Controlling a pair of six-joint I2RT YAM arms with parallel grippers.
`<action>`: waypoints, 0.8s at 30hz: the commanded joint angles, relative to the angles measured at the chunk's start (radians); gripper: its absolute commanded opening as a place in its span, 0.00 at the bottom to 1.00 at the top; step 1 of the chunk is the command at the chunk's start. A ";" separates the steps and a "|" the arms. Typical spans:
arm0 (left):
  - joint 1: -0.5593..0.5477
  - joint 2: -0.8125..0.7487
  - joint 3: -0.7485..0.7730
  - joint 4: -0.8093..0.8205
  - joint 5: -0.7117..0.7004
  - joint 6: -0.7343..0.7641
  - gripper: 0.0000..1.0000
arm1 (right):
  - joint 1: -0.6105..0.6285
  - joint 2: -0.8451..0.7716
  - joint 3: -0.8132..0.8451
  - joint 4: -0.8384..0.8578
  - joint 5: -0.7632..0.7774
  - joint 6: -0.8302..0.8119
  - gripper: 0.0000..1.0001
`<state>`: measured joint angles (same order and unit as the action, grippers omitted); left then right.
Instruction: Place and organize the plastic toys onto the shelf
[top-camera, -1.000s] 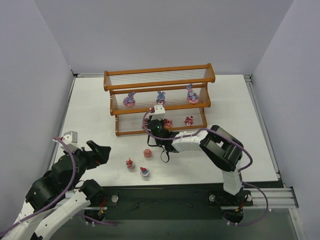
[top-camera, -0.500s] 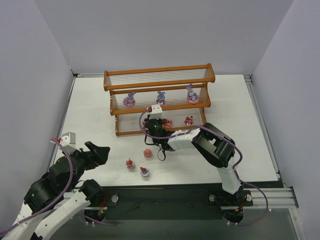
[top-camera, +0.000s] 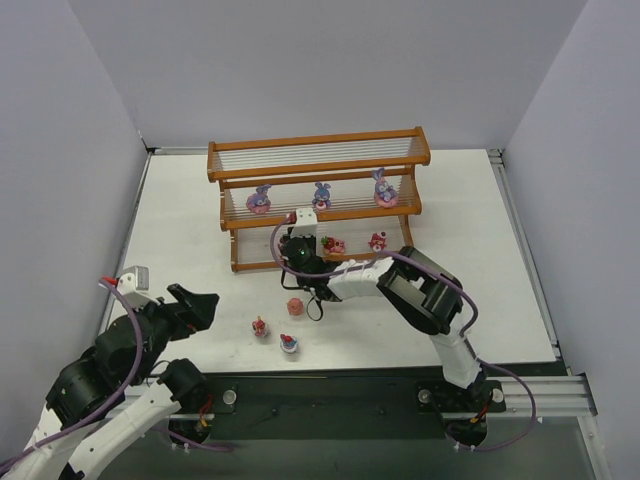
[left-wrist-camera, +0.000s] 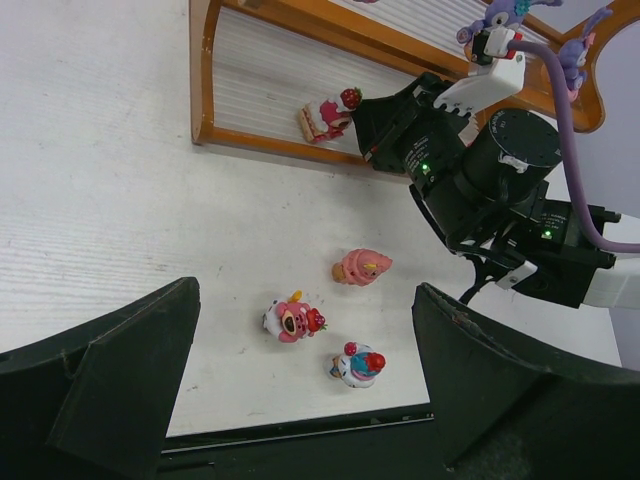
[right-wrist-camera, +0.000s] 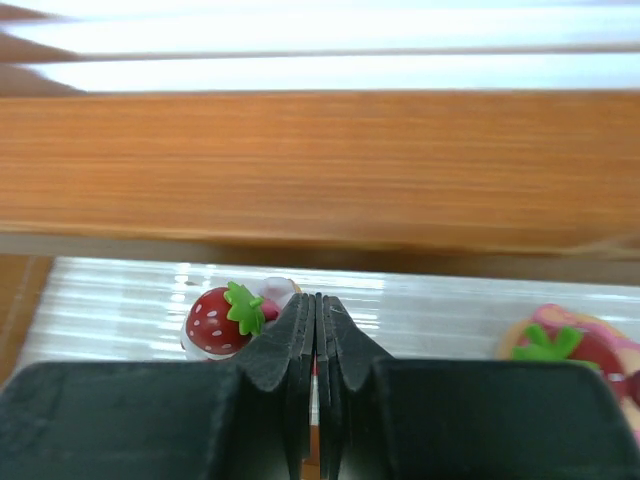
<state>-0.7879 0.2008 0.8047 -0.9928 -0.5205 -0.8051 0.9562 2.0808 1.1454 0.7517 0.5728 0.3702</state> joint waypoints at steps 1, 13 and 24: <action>-0.011 -0.015 0.031 0.000 -0.023 -0.008 0.97 | 0.050 0.027 0.083 0.000 0.085 0.032 0.00; -0.036 -0.038 0.033 -0.015 -0.047 -0.025 0.97 | 0.082 0.045 0.172 -0.153 0.182 0.171 0.00; -0.059 -0.060 0.034 -0.027 -0.072 -0.043 0.97 | 0.055 -0.067 0.068 -0.212 0.136 0.269 0.00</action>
<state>-0.8368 0.1558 0.8047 -1.0153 -0.5659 -0.8352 1.0237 2.0975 1.2507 0.5686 0.7174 0.5797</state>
